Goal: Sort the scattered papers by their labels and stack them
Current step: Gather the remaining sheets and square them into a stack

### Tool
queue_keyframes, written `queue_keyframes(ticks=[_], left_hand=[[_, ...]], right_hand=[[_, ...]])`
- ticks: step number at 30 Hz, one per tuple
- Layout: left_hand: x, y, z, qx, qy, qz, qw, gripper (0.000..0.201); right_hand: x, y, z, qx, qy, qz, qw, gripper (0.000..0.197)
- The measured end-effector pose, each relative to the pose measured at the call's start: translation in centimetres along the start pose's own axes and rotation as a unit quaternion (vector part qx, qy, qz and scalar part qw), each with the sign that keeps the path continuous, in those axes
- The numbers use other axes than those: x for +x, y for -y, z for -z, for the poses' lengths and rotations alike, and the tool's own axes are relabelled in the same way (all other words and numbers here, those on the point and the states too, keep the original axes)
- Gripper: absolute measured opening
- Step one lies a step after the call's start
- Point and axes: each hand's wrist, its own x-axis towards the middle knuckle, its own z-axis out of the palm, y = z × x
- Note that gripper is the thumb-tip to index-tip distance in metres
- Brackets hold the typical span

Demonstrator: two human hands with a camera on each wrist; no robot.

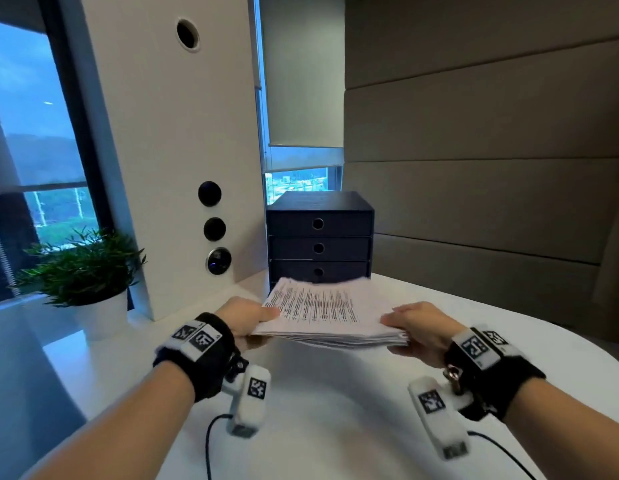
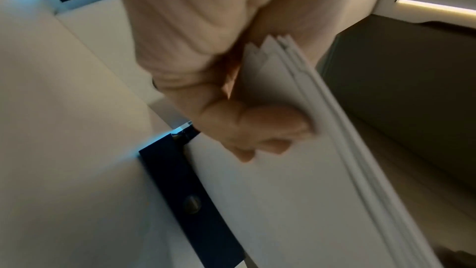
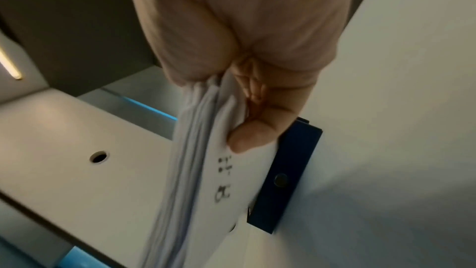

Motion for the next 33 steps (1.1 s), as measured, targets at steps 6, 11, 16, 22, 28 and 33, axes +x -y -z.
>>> queue_keyframes(ticks=[6, 11, 16, 22, 28, 33], left_hand=[[1.6, -1.9, 0.1, -0.079, 0.053, 0.068, 0.993, 0.020], [4.2, -5.3, 0.2, -0.141, 0.061, 0.063, 0.986, 0.026], [9.0, -7.0, 0.5, -0.198, 0.052, 0.072, 0.976, 0.021], [12.0, -8.6, 1.9, -0.265, 0.062, 0.052, 0.961, 0.026], [12.3, -8.4, 2.2, -0.234, 0.065, 0.064, 0.968, 0.029], [12.4, -7.6, 1.3, -0.214, 0.064, 0.056, 0.973, 0.025]], right_hand=[[1.9, 2.4, 0.0, 0.110, -0.022, -0.060, 0.992, 0.018], [3.9, 5.9, -0.3, 0.101, -0.027, -0.032, 0.994, 0.012], [8.1, 8.0, -1.2, 0.098, 0.005, -0.037, 0.995, 0.018], [11.0, 9.6, -3.1, 0.173, 0.049, 0.008, 0.984, 0.008], [11.6, 10.3, -4.8, 0.131, 0.058, 0.025, 0.989, 0.007], [11.9, 9.7, -3.5, 0.074, 0.031, 0.021, 0.997, 0.014]])
